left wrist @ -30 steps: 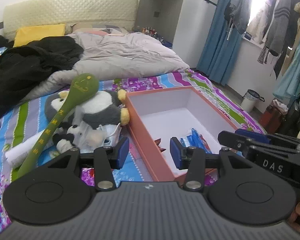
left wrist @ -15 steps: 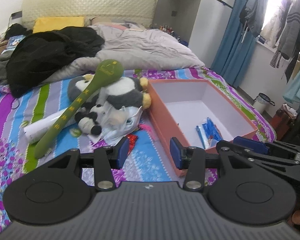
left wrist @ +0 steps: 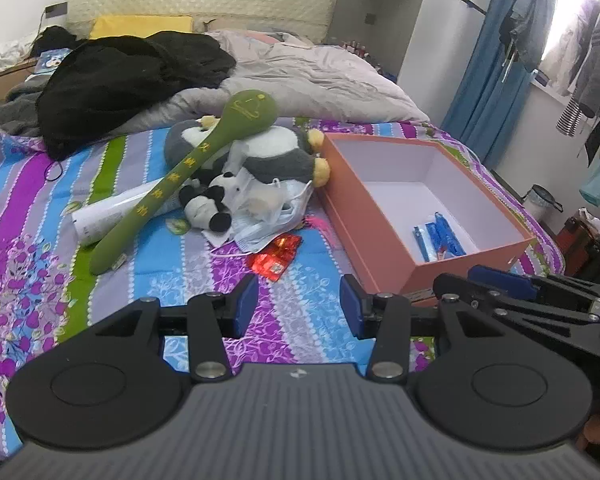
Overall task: Organize soft objects
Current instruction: 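Withdraw both grippers from the box back toward the pile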
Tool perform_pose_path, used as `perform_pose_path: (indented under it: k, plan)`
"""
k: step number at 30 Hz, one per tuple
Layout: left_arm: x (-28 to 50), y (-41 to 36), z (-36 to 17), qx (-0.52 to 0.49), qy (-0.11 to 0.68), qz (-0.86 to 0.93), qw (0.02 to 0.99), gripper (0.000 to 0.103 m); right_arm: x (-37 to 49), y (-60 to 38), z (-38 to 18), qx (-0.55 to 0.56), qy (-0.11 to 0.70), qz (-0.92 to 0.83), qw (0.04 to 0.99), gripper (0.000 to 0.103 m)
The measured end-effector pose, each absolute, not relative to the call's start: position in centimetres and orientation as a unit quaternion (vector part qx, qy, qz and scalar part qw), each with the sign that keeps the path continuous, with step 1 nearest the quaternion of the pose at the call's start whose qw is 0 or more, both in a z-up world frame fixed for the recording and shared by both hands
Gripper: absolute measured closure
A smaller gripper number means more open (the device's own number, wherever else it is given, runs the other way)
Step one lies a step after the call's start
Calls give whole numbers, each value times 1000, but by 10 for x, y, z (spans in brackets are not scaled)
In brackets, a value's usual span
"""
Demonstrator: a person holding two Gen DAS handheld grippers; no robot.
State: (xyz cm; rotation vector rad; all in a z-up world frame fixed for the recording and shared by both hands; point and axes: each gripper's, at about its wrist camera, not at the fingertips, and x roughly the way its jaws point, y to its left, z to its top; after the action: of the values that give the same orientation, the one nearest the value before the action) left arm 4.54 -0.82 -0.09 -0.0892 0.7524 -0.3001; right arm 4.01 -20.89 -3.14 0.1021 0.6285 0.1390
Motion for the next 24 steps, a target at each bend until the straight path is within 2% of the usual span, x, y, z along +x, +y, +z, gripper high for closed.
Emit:
perform_pose_path:
  k: [13,24]
  plan:
    - [34,22,-34,-53,388,-122,912,52,34,-181,-61,38,331,96,938,62]
    - [74,30,-58,-57,409,-108,905,52,59,-174,-84,30,357,99,928,62]
